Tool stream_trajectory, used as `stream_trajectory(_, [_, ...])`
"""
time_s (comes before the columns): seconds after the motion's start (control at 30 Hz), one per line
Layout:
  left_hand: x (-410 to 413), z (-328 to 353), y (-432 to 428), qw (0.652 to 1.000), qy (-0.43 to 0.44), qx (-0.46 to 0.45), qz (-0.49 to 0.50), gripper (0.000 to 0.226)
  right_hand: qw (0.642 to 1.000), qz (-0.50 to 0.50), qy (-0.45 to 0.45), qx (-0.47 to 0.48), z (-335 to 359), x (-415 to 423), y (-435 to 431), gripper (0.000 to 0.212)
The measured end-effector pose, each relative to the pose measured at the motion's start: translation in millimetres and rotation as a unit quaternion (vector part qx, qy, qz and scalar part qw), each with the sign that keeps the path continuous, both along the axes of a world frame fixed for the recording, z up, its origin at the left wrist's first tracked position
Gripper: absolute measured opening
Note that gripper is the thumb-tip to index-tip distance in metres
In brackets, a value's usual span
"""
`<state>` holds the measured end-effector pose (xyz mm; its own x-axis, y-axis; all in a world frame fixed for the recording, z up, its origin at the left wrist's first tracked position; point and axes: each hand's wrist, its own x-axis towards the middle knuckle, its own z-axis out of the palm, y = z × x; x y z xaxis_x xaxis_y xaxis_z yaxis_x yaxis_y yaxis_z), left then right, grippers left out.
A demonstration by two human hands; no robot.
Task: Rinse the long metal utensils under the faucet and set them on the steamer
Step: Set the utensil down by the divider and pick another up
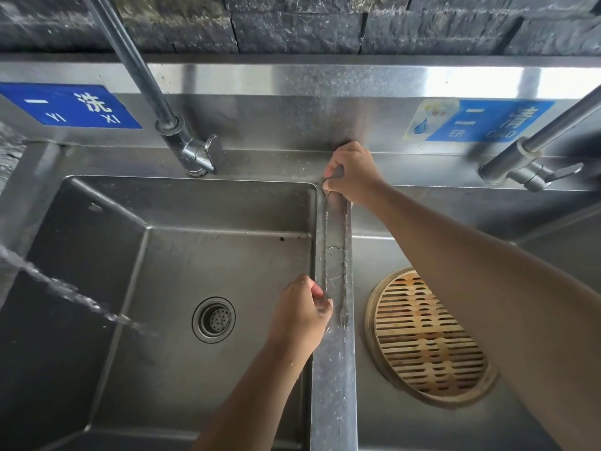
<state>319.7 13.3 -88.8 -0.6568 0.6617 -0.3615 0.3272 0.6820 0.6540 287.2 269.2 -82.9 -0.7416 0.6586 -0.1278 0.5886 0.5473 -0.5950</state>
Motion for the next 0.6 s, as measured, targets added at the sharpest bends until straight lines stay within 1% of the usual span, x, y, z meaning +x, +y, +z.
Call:
stream_trajectory(0.13, [-1.8,0.0,-1.8,1.000,0.024,-0.010,-0.014,0.016,1.000,-0.005,0.001,-0.006,5.2,0.5,-1.8,0.017])
stream_trajectory(0.27, [-9.0,9.8,-8.5,0.999,0.025,-0.025,-0.020,0.023,0.998,-0.048,0.013,-0.032,19.9,0.7,-10.2,0.015])
stream_trajectory(0.4, [-31.9,29.6,-25.5,0.999,0.027,-0.022,-0.025,0.021,0.999,-0.046,0.022,-0.019,43.7,0.7,-32.5,0.012])
stream_trajectory(0.5, [-57.6,51.3,-40.7,0.998,0.050,-0.021,-0.039,0.016,0.998,-0.042,0.037,-0.005,67.3,-1.0,-57.1,0.010])
stream_trajectory(0.6, [-92.1,73.8,-54.0,0.996,0.074,-0.021,-0.055,0.014,0.998,-0.042,0.036,0.002,92.7,-10.3,-85.0,0.013])
